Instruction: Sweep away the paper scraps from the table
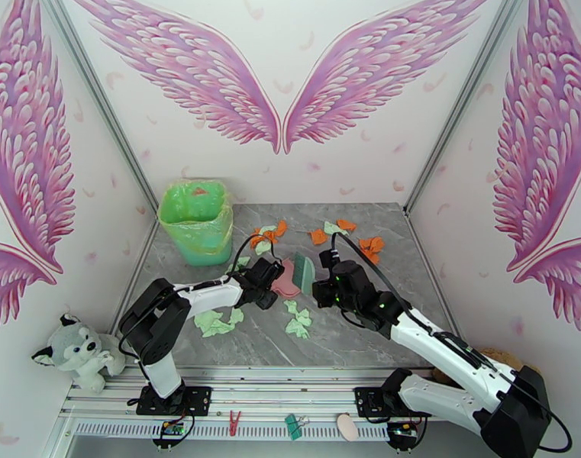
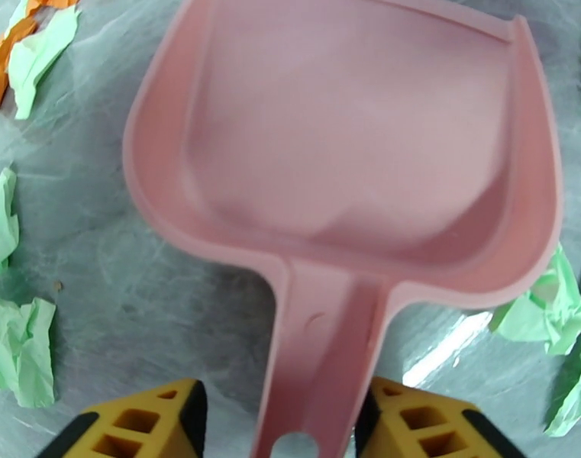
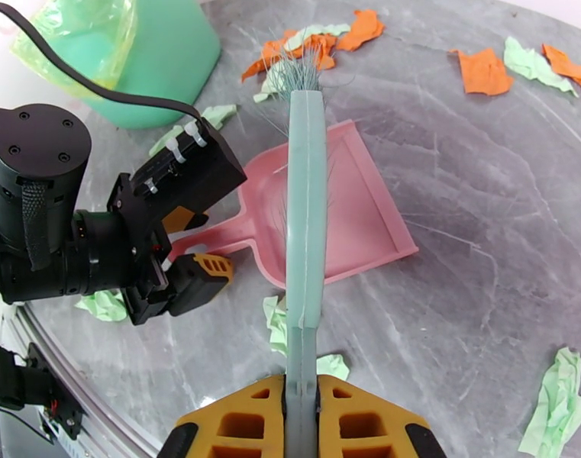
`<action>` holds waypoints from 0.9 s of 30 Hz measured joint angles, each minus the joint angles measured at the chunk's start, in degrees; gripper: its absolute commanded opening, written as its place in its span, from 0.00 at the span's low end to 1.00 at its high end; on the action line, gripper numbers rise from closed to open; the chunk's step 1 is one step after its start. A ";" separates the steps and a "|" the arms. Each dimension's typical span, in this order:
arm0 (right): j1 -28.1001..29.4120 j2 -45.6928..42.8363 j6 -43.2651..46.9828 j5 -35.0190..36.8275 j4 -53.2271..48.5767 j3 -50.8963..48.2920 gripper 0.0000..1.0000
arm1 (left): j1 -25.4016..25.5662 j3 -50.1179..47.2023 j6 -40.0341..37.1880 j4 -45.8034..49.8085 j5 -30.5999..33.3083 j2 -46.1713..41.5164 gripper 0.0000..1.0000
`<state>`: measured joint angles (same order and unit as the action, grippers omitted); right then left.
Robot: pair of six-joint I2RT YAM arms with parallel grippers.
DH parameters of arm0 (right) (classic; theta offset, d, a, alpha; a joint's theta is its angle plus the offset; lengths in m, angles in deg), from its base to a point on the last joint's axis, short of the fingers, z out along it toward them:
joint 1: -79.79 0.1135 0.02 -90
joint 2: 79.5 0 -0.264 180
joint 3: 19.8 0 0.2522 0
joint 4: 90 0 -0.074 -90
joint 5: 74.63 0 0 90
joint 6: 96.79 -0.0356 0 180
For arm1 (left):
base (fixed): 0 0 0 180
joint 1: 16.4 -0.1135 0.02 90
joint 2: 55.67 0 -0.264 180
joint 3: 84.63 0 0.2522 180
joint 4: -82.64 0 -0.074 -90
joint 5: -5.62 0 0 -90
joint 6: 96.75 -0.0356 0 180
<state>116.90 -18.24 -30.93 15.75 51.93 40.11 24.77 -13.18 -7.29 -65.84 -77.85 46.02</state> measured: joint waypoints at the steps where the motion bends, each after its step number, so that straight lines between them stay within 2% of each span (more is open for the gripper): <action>1: 0.00 -0.15 0.00 0.02 0.00 0.00 0.00 | 0.00 -0.39 -0.02 -0.66 -0.66 0.00 0.59; 10: -0.28 -1.33 0.00 0.00 0.02 -0.74 0.00 | -0.02 -4.59 0.09 -6.93 -3.93 -0.09 0.59; 24: -0.66 -1.81 -0.02 0.00 -0.20 -1.60 0.00 | -0.02 -8.96 0.35 -13.77 -2.29 -4.28 0.59; 27: -0.70 -1.81 -0.02 -0.02 -0.20 -1.60 0.00 | -0.04 -9.25 0.37 -14.34 -2.21 -4.31 0.55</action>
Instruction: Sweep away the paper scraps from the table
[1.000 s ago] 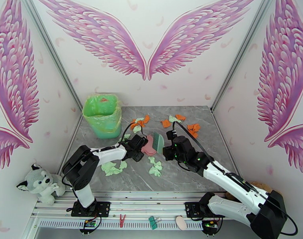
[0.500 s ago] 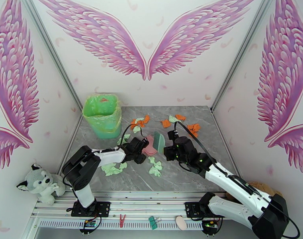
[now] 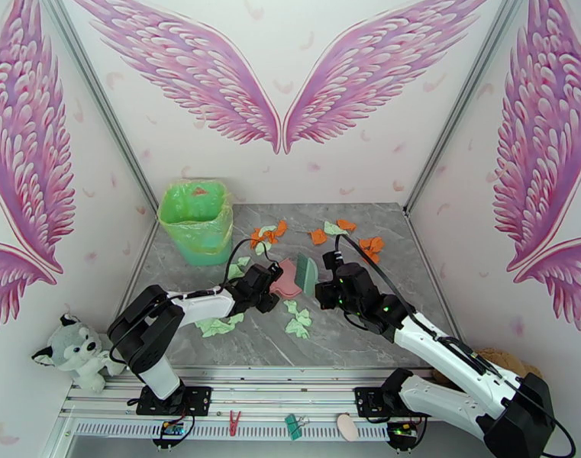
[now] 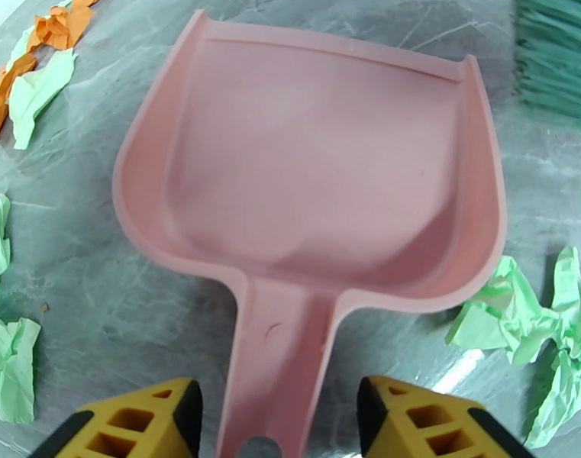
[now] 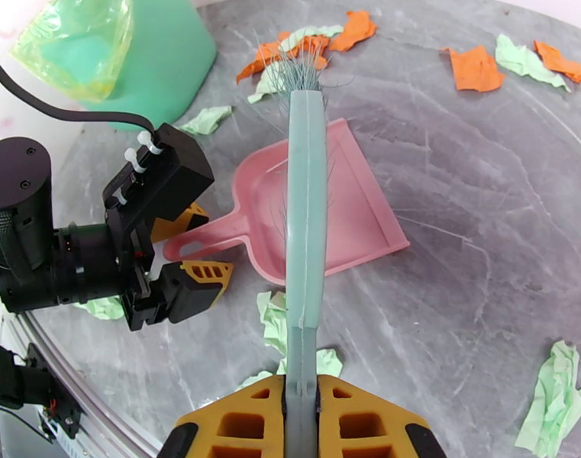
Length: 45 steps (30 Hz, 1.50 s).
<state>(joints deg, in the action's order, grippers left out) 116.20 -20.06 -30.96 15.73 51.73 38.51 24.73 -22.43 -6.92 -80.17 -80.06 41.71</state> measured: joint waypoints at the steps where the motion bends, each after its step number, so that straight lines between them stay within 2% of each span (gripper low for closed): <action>1: -0.02 0.00 0.00 0.00 0.02 0.00 0.00 | -0.02 -0.07 -0.07 -0.22 0.00 0.00 0.53; 7: -0.04 0.02 -0.02 -0.02 0.02 0.00 0.00 | -0.13 -0.26 0.17 -0.98 -0.02 -0.02 0.41; 12: -0.04 0.02 -0.02 -0.17 0.02 0.00 0.00 | -0.13 -0.48 0.33 -1.36 -0.11 -0.02 0.38; 22: -0.04 0.02 -0.07 -0.24 0.02 0.00 0.00 | -0.13 -0.72 0.33 -1.92 -0.02 -0.02 0.47; 45: -0.04 -0.31 -0.20 -0.44 0.02 -0.55 0.00 | -0.13 -0.79 0.20 -2.05 -0.02 0.70 0.42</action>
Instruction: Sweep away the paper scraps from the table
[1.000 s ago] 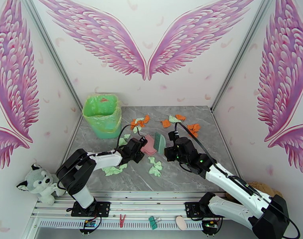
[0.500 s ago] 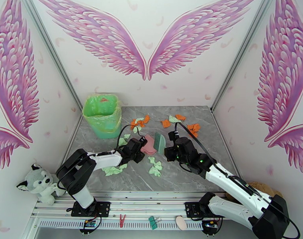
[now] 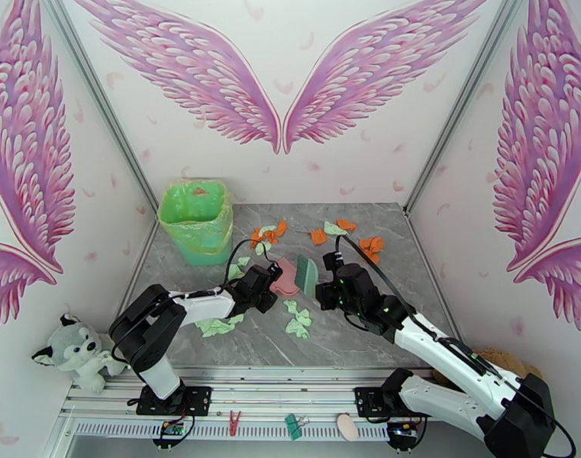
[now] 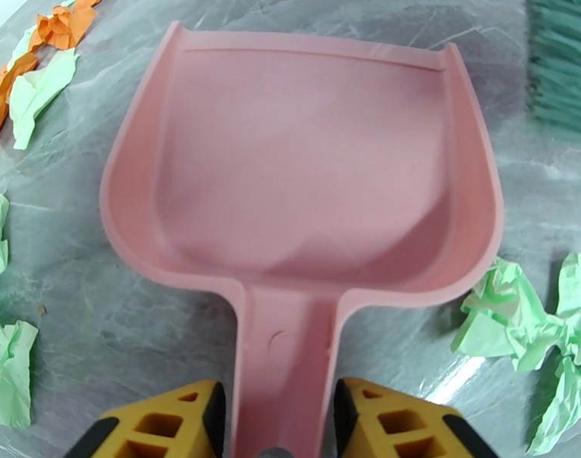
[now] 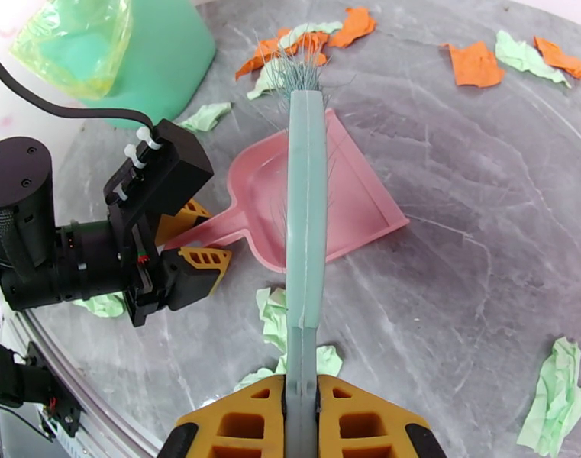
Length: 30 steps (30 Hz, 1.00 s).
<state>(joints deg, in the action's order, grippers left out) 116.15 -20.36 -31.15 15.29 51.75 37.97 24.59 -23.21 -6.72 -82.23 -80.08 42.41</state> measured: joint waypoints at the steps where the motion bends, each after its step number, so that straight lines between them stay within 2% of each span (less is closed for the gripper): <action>1: 0.00 0.00 0.00 0.00 0.00 0.00 0.00 | 0.00 0.00 -0.02 -0.02 0.02 0.02 0.41; 10: 0.00 0.24 0.00 -0.20 0.02 0.00 0.00 | 0.00 0.00 -0.04 -0.09 -0.04 0.02 0.32; 12: 0.00 0.48 0.00 -0.22 0.04 0.00 0.00 | -0.02 0.00 -0.07 -0.15 -0.07 0.02 0.27; 15: 0.00 0.90 0.00 -0.22 0.04 0.00 0.00 | -0.07 0.00 -0.28 -0.15 -0.13 -0.04 0.14; 22: -0.55 0.94 0.00 -0.35 -0.17 0.02 0.00 | -0.24 0.02 -0.13 2.32 0.55 -3.93 0.00; 30: -5.84 -4.98 0.68 -0.31 -6.88 4.66 0.00 | -3.13 -0.46 2.23 4.57 1.20 -15.26 0.00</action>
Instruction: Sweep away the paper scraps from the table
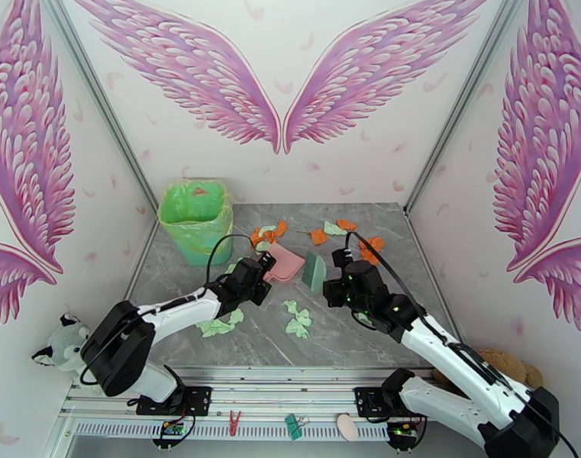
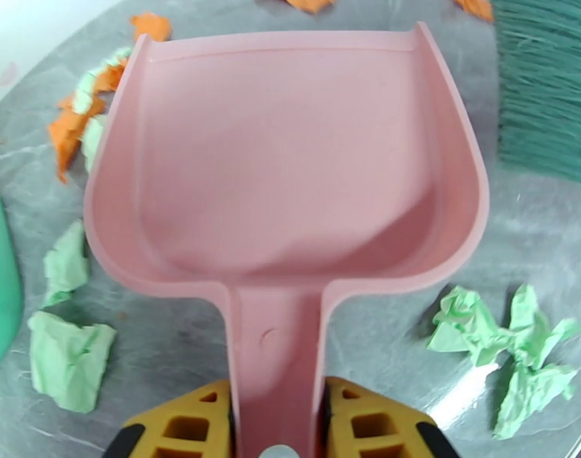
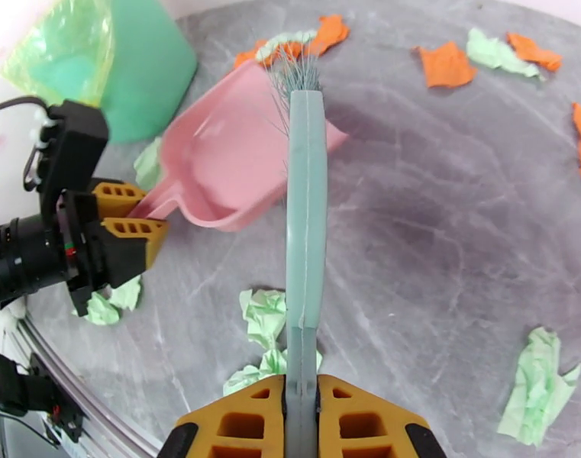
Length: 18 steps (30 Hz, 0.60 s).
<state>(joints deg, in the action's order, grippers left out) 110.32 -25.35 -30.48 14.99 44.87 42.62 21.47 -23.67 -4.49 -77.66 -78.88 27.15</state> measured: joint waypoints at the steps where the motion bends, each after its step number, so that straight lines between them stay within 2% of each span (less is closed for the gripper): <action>1: -0.81 -0.72 0.20 0.02 -0.72 0.94 0.00 | -0.55 -0.15 0.57 0.57 0.20 -1.64 0.00; 7: -5.35 -3.63 0.15 -0.44 -5.01 3.56 0.00 | -4.63 -0.22 5.14 6.64 2.47 -14.29 0.00; 11: -5.51 -0.79 -2.71 -6.54 -4.02 1.79 0.00 | -5.14 1.46 6.45 12.11 3.28 -21.84 0.00; 14: -3.98 3.08 -6.05 -11.69 -0.33 -1.55 0.00 | -5.25 3.13 6.75 15.02 3.69 -24.68 0.00; 18: 1.55 8.02 -10.08 -16.28 4.02 -2.73 0.00 | -5.42 3.21 7.17 17.90 4.35 -27.23 0.00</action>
<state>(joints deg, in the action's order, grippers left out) 111.87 -17.32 -40.55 -1.30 48.89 39.89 16.05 -20.46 2.68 -59.76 -74.53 -0.08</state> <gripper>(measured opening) 0.129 0.280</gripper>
